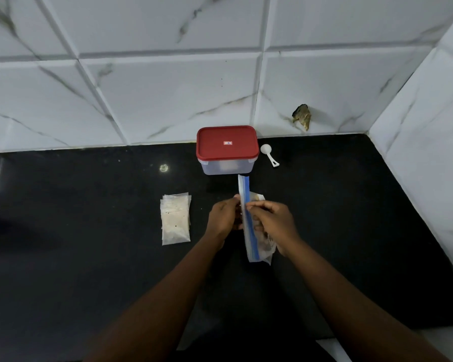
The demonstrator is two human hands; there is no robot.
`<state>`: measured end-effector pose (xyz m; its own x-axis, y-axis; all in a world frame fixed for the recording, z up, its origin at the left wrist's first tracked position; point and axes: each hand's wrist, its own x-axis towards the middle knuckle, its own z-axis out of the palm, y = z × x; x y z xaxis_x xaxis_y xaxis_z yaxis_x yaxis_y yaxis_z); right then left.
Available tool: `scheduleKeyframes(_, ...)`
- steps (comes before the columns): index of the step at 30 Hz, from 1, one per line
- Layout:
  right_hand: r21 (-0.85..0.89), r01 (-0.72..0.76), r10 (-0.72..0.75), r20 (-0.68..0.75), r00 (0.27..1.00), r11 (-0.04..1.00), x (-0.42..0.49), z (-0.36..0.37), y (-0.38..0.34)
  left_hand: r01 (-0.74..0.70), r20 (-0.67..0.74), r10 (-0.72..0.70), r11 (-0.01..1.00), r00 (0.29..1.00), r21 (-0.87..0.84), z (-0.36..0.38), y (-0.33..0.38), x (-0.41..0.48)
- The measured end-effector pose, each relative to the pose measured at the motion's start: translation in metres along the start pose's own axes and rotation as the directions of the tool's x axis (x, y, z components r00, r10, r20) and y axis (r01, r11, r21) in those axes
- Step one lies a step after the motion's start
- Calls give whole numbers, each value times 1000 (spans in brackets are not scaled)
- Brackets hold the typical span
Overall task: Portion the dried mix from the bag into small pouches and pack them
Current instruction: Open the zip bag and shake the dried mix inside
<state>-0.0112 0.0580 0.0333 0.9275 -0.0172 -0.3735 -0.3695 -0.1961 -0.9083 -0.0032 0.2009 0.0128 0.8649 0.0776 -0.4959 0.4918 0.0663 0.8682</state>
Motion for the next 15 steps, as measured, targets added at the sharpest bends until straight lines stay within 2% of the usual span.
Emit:
scheduleKeyframes(7, 150, -33, 49, -103, 993, 988, -1, -9, -12, -14, 43, 18, 997, 999, -82, 7, 5, -1)
scheduleKeyframes(12, 213, -10, 26, -71, 997, 977, -3, -18, -28, -83, -5, 83, 996, 997, 12, 14, 13, -3)
scheduleKeyframes(15, 221, 21, -14, -30, 999, 975, -5, -23, -35, -115, 3, 115, 993, 993, -31, 19, 22, -6)
